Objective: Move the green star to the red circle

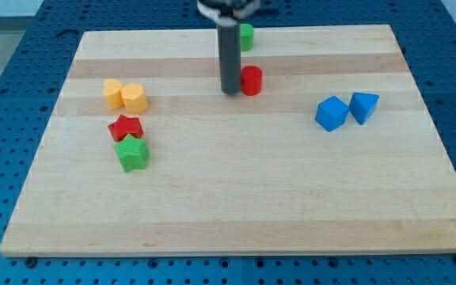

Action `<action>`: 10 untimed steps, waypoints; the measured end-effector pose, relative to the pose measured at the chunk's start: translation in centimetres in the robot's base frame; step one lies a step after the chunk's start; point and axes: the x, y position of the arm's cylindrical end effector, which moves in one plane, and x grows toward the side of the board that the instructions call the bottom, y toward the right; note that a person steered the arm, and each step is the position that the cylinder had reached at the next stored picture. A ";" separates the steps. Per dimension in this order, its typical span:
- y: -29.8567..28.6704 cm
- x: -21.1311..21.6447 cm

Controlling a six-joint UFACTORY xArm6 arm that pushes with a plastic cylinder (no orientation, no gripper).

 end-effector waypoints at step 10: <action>-15.5 12.0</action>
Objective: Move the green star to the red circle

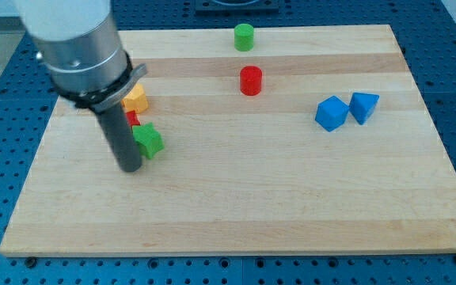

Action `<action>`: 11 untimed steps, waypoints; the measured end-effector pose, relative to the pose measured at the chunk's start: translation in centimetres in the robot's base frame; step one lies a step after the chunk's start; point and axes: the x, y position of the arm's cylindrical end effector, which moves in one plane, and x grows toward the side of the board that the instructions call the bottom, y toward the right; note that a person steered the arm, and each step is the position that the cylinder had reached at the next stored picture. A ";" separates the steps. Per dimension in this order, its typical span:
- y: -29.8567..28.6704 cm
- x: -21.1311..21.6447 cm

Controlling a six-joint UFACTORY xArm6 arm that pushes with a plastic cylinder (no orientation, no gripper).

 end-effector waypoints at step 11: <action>8.2 -3.4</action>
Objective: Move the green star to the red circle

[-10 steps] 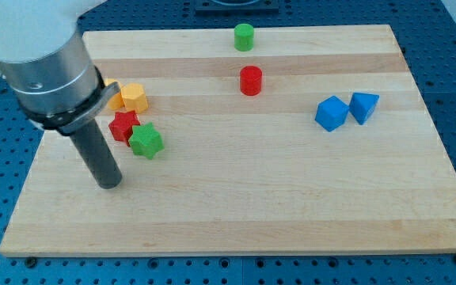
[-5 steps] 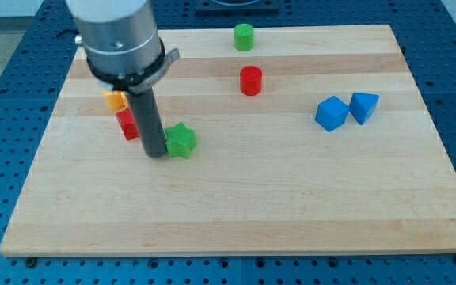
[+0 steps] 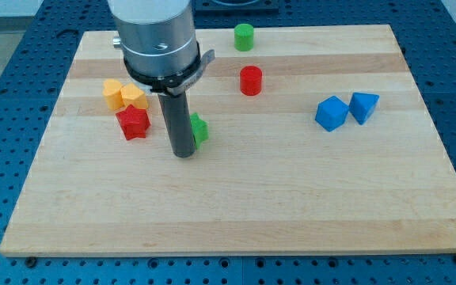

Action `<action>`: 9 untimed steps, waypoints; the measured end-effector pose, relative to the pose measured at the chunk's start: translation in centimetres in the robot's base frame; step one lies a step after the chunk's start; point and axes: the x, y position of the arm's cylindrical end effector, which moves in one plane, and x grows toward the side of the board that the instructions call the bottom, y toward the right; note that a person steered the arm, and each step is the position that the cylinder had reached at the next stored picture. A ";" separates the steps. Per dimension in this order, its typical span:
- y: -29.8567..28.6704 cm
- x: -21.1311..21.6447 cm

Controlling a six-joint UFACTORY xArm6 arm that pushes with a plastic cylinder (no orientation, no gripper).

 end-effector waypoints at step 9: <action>4.0 -12.6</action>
